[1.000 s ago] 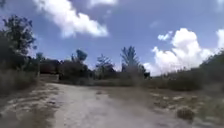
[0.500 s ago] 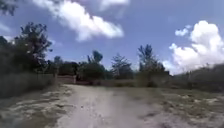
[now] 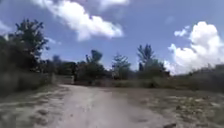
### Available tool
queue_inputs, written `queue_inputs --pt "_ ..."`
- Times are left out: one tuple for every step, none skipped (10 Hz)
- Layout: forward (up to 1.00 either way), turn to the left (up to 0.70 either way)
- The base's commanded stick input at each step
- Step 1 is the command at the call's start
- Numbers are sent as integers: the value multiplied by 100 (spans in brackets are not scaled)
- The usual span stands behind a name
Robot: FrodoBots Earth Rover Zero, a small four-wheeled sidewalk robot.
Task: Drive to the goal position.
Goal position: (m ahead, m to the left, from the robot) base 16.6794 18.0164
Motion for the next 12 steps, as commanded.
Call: queue_inputs --pt "100 1" --pt "100 3" --pt "100 40" --pt "100 40" --pt "100 40" --pt "100 40" --pt "100 40" --pt "100 40" --pt "100 40" --pt "100 40" --pt "100 40" --pt "100 40"
